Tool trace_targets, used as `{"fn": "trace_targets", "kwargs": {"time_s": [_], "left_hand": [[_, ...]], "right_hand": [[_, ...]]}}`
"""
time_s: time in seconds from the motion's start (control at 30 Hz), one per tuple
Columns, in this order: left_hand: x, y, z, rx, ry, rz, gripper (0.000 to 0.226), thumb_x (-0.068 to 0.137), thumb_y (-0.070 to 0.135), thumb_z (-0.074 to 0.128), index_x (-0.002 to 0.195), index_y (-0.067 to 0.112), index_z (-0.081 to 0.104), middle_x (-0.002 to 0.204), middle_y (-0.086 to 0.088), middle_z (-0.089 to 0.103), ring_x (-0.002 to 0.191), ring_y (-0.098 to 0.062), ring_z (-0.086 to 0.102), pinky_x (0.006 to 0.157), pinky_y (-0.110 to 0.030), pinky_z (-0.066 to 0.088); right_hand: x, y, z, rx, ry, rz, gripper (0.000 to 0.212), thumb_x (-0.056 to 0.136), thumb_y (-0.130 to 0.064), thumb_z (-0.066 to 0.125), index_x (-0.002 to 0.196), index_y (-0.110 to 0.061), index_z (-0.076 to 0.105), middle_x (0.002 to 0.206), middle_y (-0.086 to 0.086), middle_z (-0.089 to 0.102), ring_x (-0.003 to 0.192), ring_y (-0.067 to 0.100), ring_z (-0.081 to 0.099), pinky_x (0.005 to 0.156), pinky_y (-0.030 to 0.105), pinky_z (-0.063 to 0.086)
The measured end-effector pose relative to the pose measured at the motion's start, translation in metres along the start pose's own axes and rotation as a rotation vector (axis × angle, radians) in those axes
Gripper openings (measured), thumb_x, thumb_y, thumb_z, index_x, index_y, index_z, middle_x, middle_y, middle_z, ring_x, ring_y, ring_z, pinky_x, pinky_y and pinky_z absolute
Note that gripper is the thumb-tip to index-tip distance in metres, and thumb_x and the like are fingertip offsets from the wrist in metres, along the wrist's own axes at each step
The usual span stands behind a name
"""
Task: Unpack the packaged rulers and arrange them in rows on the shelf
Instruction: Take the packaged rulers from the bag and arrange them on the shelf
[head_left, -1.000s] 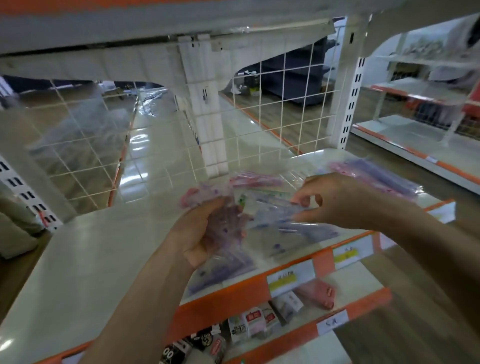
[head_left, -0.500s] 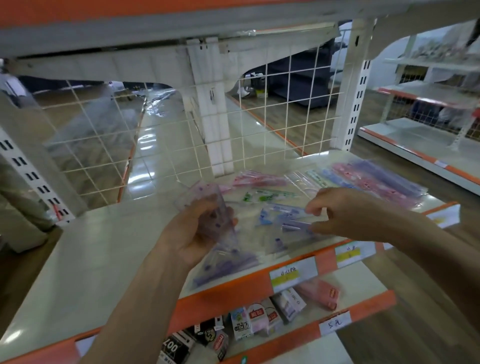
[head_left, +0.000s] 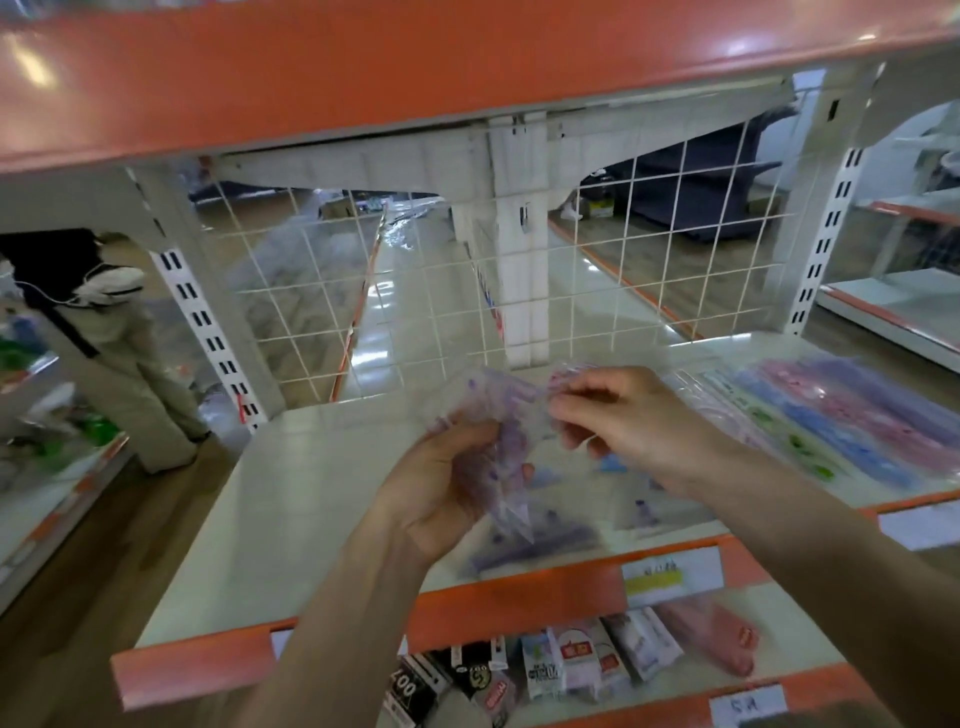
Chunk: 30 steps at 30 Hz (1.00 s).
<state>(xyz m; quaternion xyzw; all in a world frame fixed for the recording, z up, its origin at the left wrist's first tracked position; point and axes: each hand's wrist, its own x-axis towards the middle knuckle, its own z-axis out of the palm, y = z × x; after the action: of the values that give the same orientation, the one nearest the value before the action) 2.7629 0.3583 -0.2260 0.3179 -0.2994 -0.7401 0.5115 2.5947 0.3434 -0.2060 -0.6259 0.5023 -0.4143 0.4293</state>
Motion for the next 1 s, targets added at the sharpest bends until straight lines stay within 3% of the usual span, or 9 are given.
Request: {"fn": "trace_targets", "kwargs": {"time_s": [0.07, 0.2, 0.37, 0.47, 0.57, 0.7, 0.83, 1.0], "left_hand": [[-0.004, 0.002, -0.005, -0.031, 0.002, 0.007, 0.020, 0.070, 0.000, 0.055, 0.082, 0.005, 0.071, 0.076, -0.008, 0.071, 0.063, -0.019, 0.068, 0.058, -0.031, 0.057], [-0.010, 0.005, -0.014, -0.058, 0.013, 0.031, 0.026, 0.078, 0.001, 0.052, 0.100, 0.007, 0.063, 0.087, -0.010, 0.072, 0.074, -0.024, 0.071, 0.062, -0.032, 0.057], [-0.011, 0.007, -0.019, -0.048, 0.073, 0.053, 0.021, 0.088, 0.001, 0.050, 0.097, 0.005, 0.068, 0.083, -0.009, 0.073, 0.074, -0.025, 0.072, 0.059, -0.030, 0.058], [-0.012, 0.008, -0.019, -0.071, 0.066, 0.073, 0.021, 0.081, 0.003, 0.054, 0.095, 0.007, 0.069, 0.076, -0.006, 0.070, 0.071, -0.023, 0.071, 0.062, -0.030, 0.059], [-0.012, 0.009, -0.023, -0.129, 0.071, 0.094, 0.021, 0.086, 0.000, 0.048, 0.094, 0.006, 0.066, 0.074, -0.008, 0.066, 0.065, -0.022, 0.069, 0.060, -0.029, 0.058], [-0.009, 0.009, -0.026, -0.121, 0.104, 0.098, 0.020, 0.090, 0.001, 0.047, 0.096, 0.007, 0.065, 0.079, -0.011, 0.069, 0.066, -0.022, 0.070, 0.060, -0.030, 0.059], [-0.007, 0.003, -0.013, -0.091, 0.077, 0.102, 0.015, 0.075, 0.006, 0.059, 0.084, 0.008, 0.071, 0.081, -0.010, 0.068, 0.066, -0.022, 0.067, 0.063, -0.031, 0.058], [-0.006, 0.003, -0.012, -0.110, 0.085, 0.179, 0.019, 0.072, 0.006, 0.060, 0.090, 0.010, 0.066, 0.083, -0.009, 0.069, 0.068, -0.022, 0.069, 0.063, -0.030, 0.057]], "right_hand": [[0.001, -0.002, 0.000, 0.088, 0.052, -0.003, 0.016, 0.091, -0.009, 0.060, 0.078, -0.015, 0.066, 0.063, 0.004, 0.064, 0.054, 0.010, 0.058, 0.047, 0.017, 0.042], [0.002, -0.002, 0.002, 0.158, 0.063, -0.005, 0.012, 0.091, -0.008, 0.059, 0.085, -0.013, 0.067, 0.071, 0.007, 0.068, 0.056, 0.012, 0.061, 0.048, 0.017, 0.046], [0.003, 0.002, 0.004, 0.137, 0.017, 0.017, 0.009, 0.091, -0.010, 0.059, 0.091, -0.012, 0.067, 0.075, 0.005, 0.070, 0.058, 0.006, 0.061, 0.051, 0.017, 0.045], [0.007, 0.002, 0.001, 0.097, 0.134, -0.038, 0.011, 0.090, -0.011, 0.061, 0.084, -0.018, 0.068, 0.066, -0.006, 0.065, 0.057, -0.001, 0.058, 0.051, 0.015, 0.046], [0.009, 0.001, -0.007, 0.129, 0.188, -0.053, 0.014, 0.090, -0.010, 0.060, 0.082, -0.017, 0.068, 0.067, -0.004, 0.070, 0.058, 0.002, 0.061, 0.052, 0.017, 0.049], [0.007, 0.003, -0.004, 0.204, 0.136, -0.031, 0.011, 0.090, -0.007, 0.060, 0.083, -0.013, 0.067, 0.072, 0.001, 0.072, 0.062, 0.009, 0.066, 0.054, 0.020, 0.052], [0.008, 0.013, 0.014, -0.009, 0.095, -0.045, 0.015, 0.085, -0.021, 0.067, 0.070, -0.024, 0.066, 0.056, -0.015, 0.062, 0.057, 0.000, 0.055, 0.057, 0.016, 0.040], [0.006, 0.017, 0.029, 0.159, 0.032, 0.075, 0.014, 0.090, -0.014, 0.061, 0.078, -0.013, 0.065, 0.064, -0.001, 0.067, 0.059, 0.009, 0.064, 0.052, 0.020, 0.047]]}}
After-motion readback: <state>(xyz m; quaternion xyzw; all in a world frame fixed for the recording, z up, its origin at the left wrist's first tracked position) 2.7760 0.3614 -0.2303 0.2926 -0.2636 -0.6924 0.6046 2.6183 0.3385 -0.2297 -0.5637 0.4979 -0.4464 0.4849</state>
